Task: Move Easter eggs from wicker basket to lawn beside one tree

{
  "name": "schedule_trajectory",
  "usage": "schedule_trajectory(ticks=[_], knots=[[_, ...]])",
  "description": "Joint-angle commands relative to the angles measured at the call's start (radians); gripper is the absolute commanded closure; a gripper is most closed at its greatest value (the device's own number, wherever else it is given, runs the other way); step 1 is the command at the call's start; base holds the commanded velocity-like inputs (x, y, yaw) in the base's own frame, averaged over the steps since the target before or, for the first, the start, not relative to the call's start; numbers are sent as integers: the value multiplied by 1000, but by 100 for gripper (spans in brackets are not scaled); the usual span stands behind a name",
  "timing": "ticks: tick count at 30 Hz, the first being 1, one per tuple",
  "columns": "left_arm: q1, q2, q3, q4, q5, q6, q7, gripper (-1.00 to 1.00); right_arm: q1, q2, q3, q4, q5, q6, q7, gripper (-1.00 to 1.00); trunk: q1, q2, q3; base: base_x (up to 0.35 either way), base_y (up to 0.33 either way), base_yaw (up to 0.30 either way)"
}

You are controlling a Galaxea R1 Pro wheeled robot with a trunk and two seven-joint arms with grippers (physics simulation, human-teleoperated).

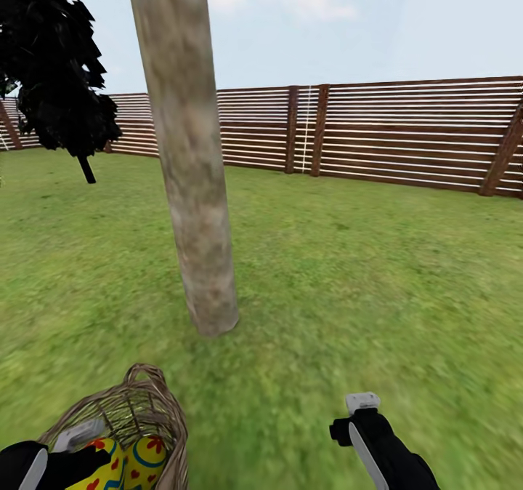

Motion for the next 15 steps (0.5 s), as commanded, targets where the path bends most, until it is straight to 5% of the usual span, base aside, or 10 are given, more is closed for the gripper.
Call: schedule_trajectory(ticks=[1,15], knots=[[-1,0,2,-1,-5,5,-7,100,-1,-1,5,-1,-10,3,-9,-100,-1,0,3,0,0,0],[-1,-1,1,-3,-5,3,-7,100,-1,-1,3,-1,-10,3,-9,-100,-7,3,57,0,0,0]])
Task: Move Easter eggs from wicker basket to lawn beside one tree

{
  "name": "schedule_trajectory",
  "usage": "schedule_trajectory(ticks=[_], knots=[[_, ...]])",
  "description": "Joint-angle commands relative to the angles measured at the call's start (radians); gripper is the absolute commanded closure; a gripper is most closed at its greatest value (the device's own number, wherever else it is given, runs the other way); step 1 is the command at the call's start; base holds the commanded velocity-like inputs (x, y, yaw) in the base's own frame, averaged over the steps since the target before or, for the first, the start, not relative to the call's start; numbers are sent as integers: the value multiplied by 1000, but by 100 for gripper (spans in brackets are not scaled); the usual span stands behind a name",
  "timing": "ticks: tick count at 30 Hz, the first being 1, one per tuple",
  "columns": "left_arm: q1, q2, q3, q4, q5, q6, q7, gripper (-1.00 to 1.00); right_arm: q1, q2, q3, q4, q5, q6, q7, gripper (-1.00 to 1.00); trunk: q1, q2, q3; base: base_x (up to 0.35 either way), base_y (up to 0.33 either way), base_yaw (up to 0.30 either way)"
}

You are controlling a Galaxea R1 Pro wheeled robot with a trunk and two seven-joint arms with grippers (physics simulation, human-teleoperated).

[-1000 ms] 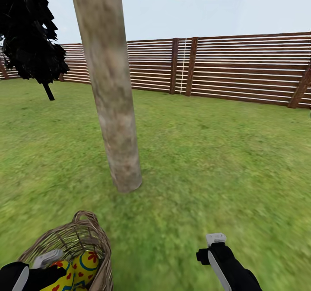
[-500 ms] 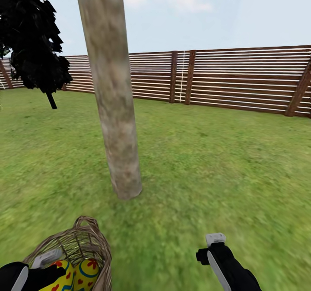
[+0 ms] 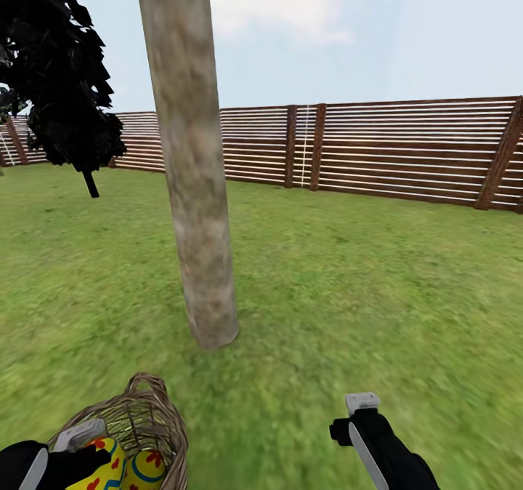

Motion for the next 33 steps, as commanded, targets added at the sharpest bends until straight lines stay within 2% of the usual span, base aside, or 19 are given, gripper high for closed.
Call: schedule_trajectory(ticks=[1,14,33], knots=[[-1,0,2,-1,-5,4,-7,100,-1,-1,5,-1,-11,4,-9,-100,-1,0,3,0,0,0],[-1,-1,1,0,-5,3,-7,100,-1,-3,4,-2,-10,4,-11,-100,-6,3,53,0,0,101],[-1,-1,-3,0,-7,3,-7,100,-1,-1,4,-1,-11,4,-11,-100,-79,136,113,0,0,0]])
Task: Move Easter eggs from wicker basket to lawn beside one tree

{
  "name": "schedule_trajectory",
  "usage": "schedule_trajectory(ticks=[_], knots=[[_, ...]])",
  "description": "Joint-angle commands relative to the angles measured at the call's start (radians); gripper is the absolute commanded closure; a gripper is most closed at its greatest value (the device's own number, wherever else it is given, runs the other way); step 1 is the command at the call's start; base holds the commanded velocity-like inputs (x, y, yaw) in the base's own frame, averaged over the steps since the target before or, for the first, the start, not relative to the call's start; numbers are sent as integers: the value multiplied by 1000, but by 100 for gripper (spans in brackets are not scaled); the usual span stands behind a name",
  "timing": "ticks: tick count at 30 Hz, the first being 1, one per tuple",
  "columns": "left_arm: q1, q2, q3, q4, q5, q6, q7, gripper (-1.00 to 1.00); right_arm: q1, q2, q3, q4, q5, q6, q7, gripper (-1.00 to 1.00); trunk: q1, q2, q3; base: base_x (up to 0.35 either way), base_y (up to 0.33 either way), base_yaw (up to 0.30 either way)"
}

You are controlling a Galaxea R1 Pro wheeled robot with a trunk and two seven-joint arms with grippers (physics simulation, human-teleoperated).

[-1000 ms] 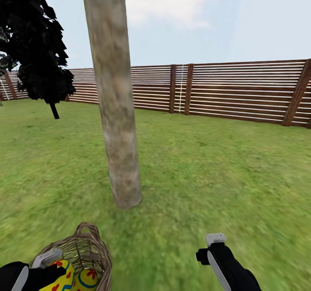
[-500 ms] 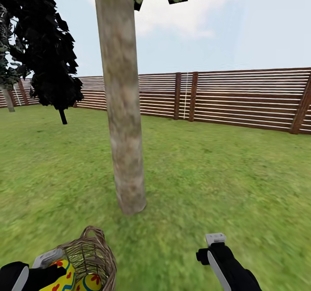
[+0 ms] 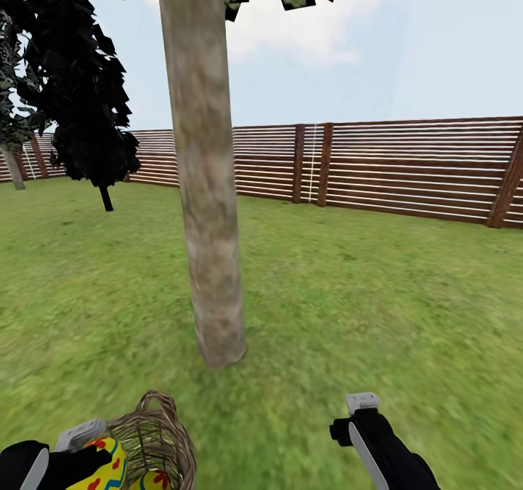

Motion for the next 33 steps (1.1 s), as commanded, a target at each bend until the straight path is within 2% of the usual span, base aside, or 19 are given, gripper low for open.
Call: schedule_trajectory(ticks=[1,33], knots=[[-1,0,2,-2,-5,5,-7,100,-1,-1,5,-1,-10,3,-9,-100,-4,7,2,0,0,0],[-1,-6,1,-4,-5,5,-8,100,-1,-1,5,-1,-9,3,-9,-100,-127,231,102,0,0,0]])
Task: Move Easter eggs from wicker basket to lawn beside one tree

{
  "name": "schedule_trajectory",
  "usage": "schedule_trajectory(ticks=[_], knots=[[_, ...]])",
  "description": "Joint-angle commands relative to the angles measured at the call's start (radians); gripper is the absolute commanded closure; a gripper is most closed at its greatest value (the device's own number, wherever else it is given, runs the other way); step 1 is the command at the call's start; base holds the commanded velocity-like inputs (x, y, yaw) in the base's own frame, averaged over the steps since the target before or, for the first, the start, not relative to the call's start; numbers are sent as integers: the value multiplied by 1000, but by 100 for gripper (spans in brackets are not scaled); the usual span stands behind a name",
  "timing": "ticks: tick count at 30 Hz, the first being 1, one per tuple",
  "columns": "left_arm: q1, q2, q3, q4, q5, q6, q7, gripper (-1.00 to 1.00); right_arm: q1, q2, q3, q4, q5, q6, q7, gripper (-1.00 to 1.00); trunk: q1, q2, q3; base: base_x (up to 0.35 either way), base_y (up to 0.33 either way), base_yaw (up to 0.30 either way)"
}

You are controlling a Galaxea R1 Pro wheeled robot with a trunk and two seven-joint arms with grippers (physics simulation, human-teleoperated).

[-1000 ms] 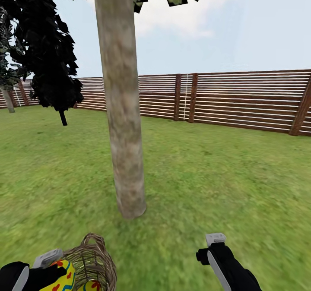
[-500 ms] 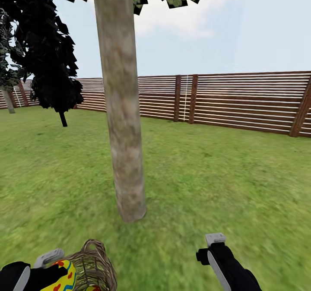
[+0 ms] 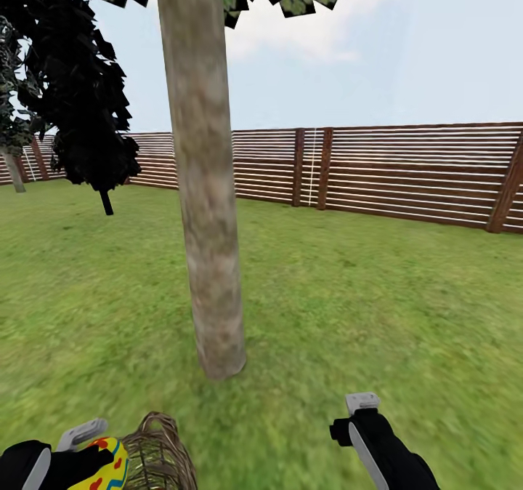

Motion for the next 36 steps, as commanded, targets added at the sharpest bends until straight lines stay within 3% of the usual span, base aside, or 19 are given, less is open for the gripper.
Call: schedule_trajectory(ticks=[1,28,36], knots=[[-1,0,2,-1,-5,5,-7,100,-1,-1,4,-1,-11,3,-9,-100,-4,7,2,0,0,0],[-1,-2,2,-1,-5,6,-7,100,-1,-1,6,-1,-11,3,-9,-100,-108,196,87,0,0,0],[-1,-2,1,2,-7,9,-7,100,-1,-1,6,-1,-11,3,-9,-100,-108,196,87,-84,0,0]])
